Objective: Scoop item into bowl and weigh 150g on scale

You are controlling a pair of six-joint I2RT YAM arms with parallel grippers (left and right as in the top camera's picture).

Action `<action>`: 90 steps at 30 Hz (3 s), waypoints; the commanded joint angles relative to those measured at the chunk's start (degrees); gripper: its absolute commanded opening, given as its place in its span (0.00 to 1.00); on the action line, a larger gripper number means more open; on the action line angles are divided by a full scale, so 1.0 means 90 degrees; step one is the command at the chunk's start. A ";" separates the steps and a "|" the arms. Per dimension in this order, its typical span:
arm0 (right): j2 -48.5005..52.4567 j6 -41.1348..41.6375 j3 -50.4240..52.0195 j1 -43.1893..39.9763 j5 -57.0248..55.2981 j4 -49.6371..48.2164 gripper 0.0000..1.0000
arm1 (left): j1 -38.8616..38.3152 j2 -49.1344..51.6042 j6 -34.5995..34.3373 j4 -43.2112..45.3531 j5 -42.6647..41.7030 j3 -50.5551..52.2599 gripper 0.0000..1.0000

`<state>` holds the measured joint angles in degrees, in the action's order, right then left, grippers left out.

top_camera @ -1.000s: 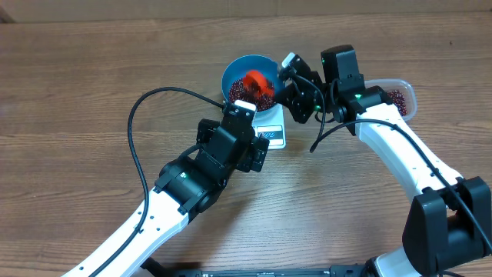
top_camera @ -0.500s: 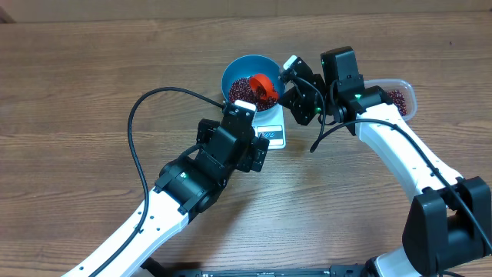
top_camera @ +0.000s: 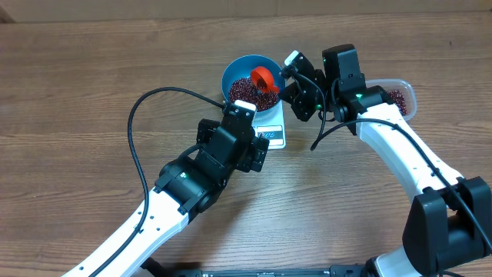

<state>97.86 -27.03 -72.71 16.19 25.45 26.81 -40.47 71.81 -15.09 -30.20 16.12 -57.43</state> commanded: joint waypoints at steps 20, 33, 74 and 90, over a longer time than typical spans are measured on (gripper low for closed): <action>-0.0165 0.0012 -0.0131 -0.0027 0.0010 0.0044 0.04 | -0.0005 0.0063 -0.0087 0.0015 0.0087 0.0044 1.00; -0.0163 -0.0090 -0.0131 -0.0019 0.0007 0.0406 0.04 | -0.0005 0.0063 -0.0087 0.0015 0.0087 0.0044 1.00; -0.0163 0.0165 -0.0131 -0.0068 -0.0301 -0.0041 0.04 | -0.0005 0.0063 -0.0087 0.0015 0.0087 0.0044 1.00; -0.0163 0.0304 -0.0131 -0.0019 -0.0282 -0.0083 0.04 | -0.0005 0.0063 -0.0087 0.0015 0.0087 0.0044 0.99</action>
<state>97.86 -25.12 -72.73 16.01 22.28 26.24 -40.47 71.81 -15.09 -30.20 16.12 -57.45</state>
